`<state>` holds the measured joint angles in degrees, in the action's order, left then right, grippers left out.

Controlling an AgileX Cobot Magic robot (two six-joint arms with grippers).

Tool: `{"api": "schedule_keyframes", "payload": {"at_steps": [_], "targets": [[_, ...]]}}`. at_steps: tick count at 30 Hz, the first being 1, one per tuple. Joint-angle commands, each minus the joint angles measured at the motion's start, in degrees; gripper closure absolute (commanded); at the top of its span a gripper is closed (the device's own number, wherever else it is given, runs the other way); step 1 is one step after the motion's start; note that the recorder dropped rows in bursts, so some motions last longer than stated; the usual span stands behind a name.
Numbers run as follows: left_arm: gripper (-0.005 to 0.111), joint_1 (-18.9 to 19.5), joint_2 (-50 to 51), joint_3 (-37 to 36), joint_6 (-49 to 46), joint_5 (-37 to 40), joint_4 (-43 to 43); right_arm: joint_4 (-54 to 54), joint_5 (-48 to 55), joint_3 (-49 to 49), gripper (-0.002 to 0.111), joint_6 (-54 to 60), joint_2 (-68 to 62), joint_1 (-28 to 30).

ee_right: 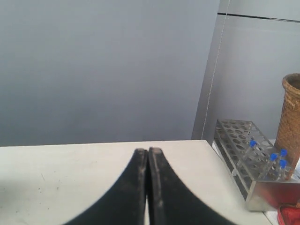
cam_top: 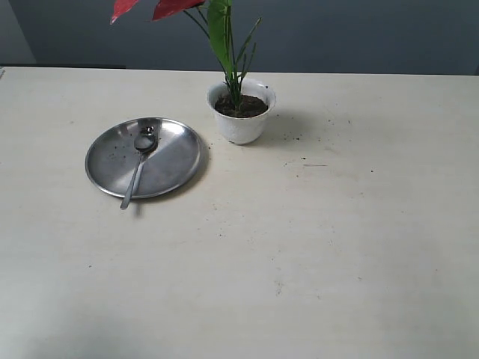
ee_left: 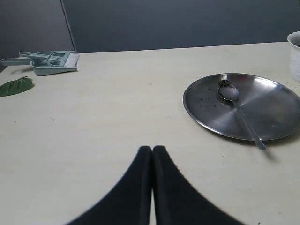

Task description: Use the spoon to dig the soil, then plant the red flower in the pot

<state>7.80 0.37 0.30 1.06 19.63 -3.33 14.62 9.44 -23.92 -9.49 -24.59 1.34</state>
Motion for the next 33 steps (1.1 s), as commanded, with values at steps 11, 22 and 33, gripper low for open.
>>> {"api": "schedule_keyframes", "payload": {"at_steps": [11,22,33], "targets": [[0.106,0.0,-0.4,-0.3,0.0,-0.3,-0.4,-1.1,5.4,8.0,0.109,1.3,13.0,0.3],[0.106,0.0,-0.4,-0.3,0.0,-0.3,-0.4,-3.8,5.3,14.4,0.109,1.3,17.8,0.3],[0.106,0.0,-0.4,-0.3,0.0,-0.3,-0.4,-16.2,-1.5,23.1,0.109,15.1,18.5,0.3]]}}
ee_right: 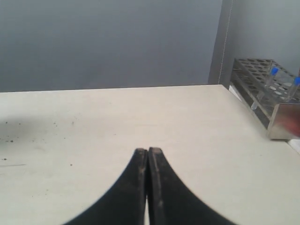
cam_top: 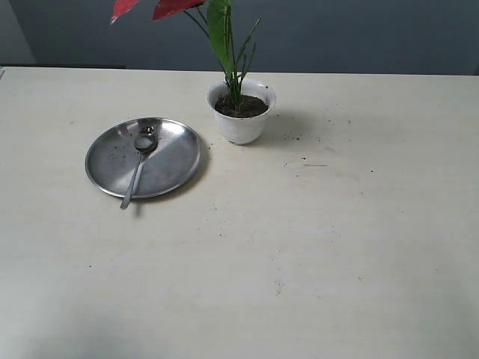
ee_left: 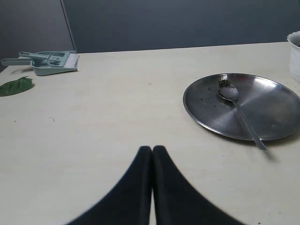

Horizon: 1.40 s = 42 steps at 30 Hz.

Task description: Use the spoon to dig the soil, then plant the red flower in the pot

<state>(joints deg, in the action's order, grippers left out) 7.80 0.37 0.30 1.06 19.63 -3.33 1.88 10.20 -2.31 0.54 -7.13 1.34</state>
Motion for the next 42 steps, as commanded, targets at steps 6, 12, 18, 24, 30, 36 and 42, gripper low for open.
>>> {"api": "schedule_keyframes", "payload": {"at_steps": [6,12,18,24,30,36,42], "targets": [[0.106,0.0,-0.4,-0.3,0.0,-0.3,-0.4,-3.7,-1.4,2.3,0.109,6.4,4.0,0.3],[0.106,0.0,-0.4,-0.3,0.0,-0.3,-0.4,-3.9,7.6,2.3,0.109,6.4,7.1,0.3],[0.106,0.0,-0.4,-0.3,0.0,-0.3,-0.4,-3.9,7.9,2.3,0.109,6.4,7.1,0.3],[0.106,0.0,-0.4,-0.3,0.0,-0.3,-0.4,-3.9,10.9,2.3,0.109,6.4,7.1,0.3],[0.106,0.0,-0.4,-0.3,0.0,-0.3,-0.4,-3.9,10.9,2.3,0.109,6.3,7.1,0.3],[0.106,0.0,-0.4,-0.3,0.0,-0.3,-0.4,-3.9,10.8,2.3,0.109,6.3,7.1,0.3],[0.106,0.0,-0.4,-0.3,0.0,-0.3,-0.4,-4.0,10.7,2.3,0.109,6.1,7.1,0.3]]}}
